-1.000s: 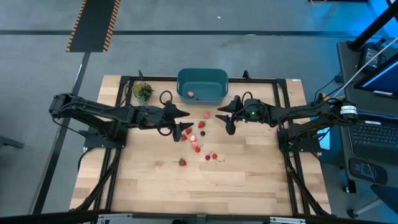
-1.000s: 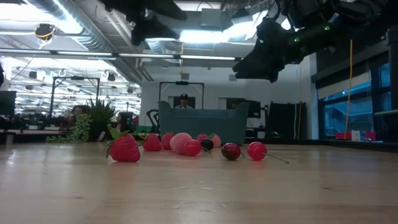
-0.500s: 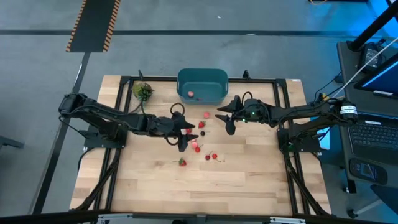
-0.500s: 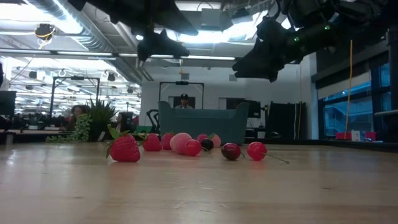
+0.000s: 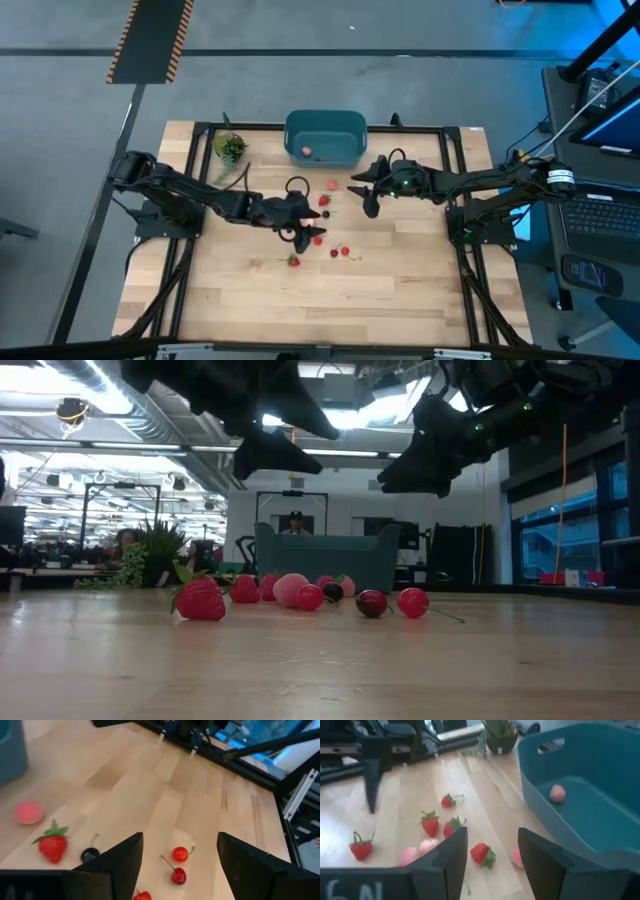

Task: Pick and placing Produce into tupperware
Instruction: Put the cherry into the blue bin

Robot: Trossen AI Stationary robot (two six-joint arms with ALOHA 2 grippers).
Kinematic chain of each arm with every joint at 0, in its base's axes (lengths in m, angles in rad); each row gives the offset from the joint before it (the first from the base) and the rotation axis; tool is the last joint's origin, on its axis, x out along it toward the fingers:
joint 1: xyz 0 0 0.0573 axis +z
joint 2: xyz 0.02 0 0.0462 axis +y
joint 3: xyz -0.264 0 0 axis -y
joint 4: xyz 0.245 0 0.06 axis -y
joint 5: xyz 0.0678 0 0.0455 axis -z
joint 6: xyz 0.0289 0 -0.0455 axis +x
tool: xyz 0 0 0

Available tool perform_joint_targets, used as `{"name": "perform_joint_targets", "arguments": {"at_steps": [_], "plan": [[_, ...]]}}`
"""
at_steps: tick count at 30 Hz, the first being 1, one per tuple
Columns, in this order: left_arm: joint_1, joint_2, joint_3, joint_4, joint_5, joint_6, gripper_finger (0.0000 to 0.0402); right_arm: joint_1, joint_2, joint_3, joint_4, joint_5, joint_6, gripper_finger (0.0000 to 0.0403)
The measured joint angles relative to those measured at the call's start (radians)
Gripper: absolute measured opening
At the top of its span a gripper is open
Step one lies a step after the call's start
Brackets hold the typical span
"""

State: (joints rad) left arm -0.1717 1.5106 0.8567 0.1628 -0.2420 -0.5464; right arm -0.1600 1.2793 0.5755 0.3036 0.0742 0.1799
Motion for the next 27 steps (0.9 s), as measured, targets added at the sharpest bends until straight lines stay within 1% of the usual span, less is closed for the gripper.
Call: {"name": "perform_joint_targets", "arguments": {"at_steps": [5, 9, 12, 16, 23, 27], "plan": [[-0.012, 0.058, 0.091, -0.053, 0.034, 0.050, 0.0245, 0.000, 0.000, 0.000, -0.042, 0.000, 0.003, 0.0177], [-0.020, 0.086, 0.154, -0.120, 0.035, 0.080, 0.0245, 0.000, 0.000, 0.000, -0.043, 0.000, 0.003, 0.0177], [-0.027, 0.100, 0.179, -0.154, 0.035, 0.078, 0.0245, 0.000, 0.000, 0.000, -0.043, 0.000, 0.003, 0.0177], [-0.039, 0.108, 0.184, -0.156, 0.034, 0.077, 0.0245, 0.000, 0.000, 0.000, -0.044, 0.000, 0.003, 0.0177], [-0.066, 0.120, 0.185, -0.145, -0.013, 0.066, 0.0245, 0.000, 0.000, 0.000, -0.046, 0.000, 0.003, 0.0177], [-0.085, 0.152, 0.184, -0.142, -0.029, 0.058, 0.0245, 0.000, 0.000, 0.000, -0.046, 0.000, 0.003, 0.0177]]}}
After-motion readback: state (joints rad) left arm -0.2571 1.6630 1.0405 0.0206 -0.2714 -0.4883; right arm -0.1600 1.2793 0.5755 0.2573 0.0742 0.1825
